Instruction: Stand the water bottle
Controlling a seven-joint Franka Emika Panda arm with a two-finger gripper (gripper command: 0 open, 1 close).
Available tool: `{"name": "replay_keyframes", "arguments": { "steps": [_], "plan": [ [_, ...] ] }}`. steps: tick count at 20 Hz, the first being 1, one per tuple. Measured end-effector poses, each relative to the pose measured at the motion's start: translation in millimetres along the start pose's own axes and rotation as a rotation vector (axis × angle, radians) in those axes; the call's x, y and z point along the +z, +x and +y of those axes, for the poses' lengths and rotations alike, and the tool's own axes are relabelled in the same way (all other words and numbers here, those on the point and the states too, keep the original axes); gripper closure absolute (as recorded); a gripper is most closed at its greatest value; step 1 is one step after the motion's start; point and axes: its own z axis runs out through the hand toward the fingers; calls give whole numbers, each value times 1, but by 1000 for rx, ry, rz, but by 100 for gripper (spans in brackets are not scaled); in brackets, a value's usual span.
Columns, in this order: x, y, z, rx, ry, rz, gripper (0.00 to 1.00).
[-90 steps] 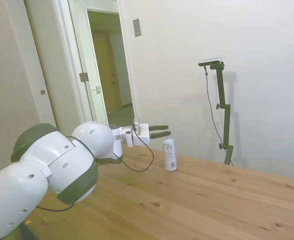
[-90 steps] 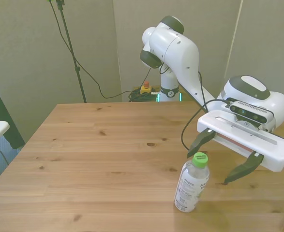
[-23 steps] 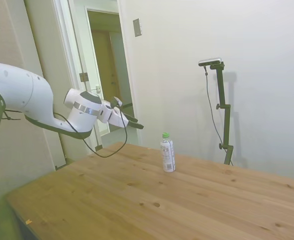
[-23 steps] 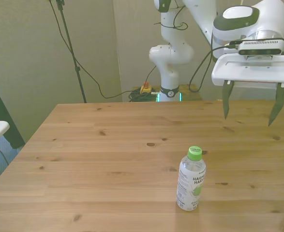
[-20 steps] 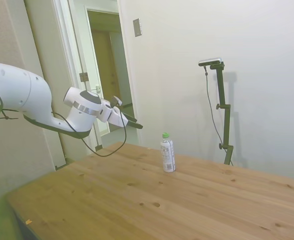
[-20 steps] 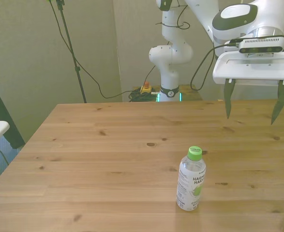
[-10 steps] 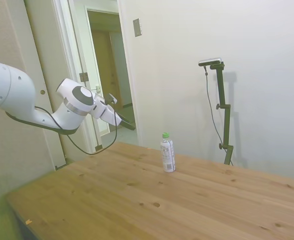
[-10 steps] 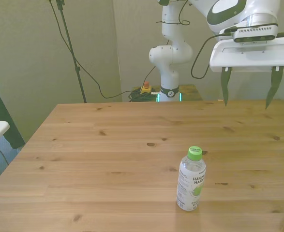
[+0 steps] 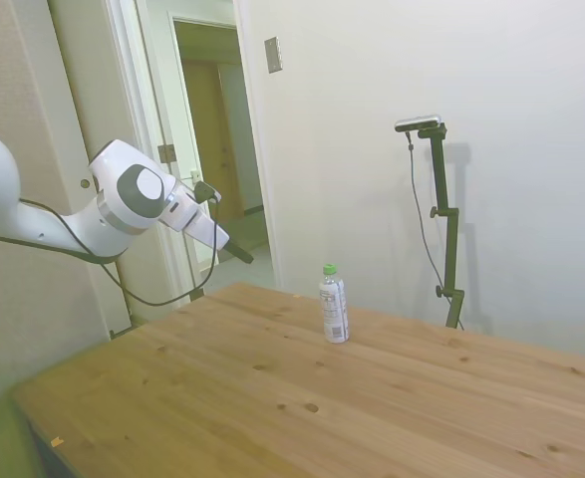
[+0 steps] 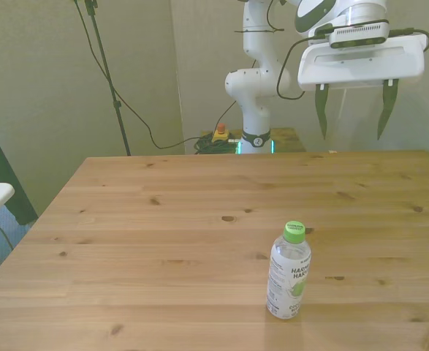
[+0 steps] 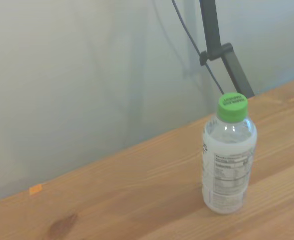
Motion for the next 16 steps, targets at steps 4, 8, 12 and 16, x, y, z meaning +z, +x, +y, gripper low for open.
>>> {"name": "replay_keyframes", "arguments": {
  "steps": [4, 8, 12, 16],
  "plan": [
    [-16, 0, 23, -31, -47, -54, 0],
    [-32, -7, 51, -55, -97, -124, 0],
    [-44, -3, 83, -123, -146, -177, 0],
    [-51, 15, 121, -206, -176, -126, 0]
  ]
}}
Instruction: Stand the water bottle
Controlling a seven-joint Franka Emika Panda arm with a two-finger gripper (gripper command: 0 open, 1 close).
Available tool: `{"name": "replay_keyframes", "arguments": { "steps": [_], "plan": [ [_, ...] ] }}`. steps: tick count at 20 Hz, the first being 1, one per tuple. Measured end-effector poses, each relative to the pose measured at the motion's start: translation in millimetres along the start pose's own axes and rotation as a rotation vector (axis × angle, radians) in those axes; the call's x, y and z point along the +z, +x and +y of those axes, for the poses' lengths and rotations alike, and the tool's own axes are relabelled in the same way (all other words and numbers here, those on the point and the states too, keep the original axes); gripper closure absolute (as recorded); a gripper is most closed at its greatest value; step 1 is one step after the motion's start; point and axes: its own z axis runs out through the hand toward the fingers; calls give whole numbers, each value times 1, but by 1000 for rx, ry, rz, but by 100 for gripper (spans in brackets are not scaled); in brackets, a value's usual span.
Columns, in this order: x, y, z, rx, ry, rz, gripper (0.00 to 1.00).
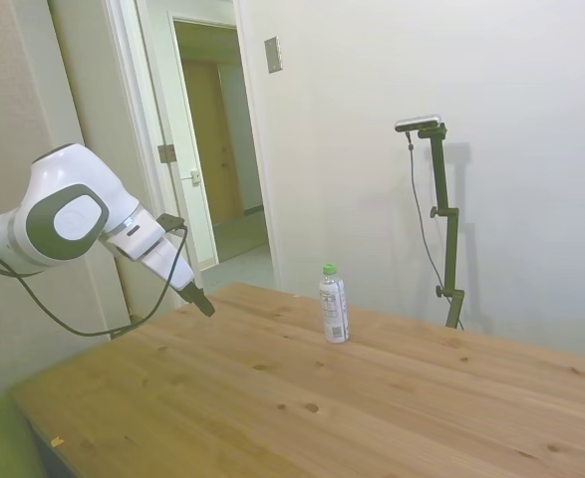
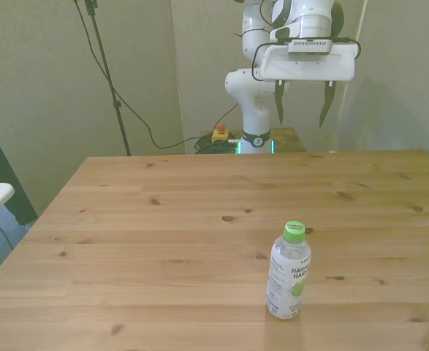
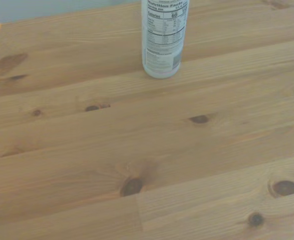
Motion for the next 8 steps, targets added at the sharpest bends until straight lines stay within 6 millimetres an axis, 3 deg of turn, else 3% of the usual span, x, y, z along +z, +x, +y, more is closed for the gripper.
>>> {"name": "replay_keyframes", "arguments": {
  "steps": [8],
  "plan": [
    [4, -5, -6, -13, 20, -136, 0]
  ]
}}
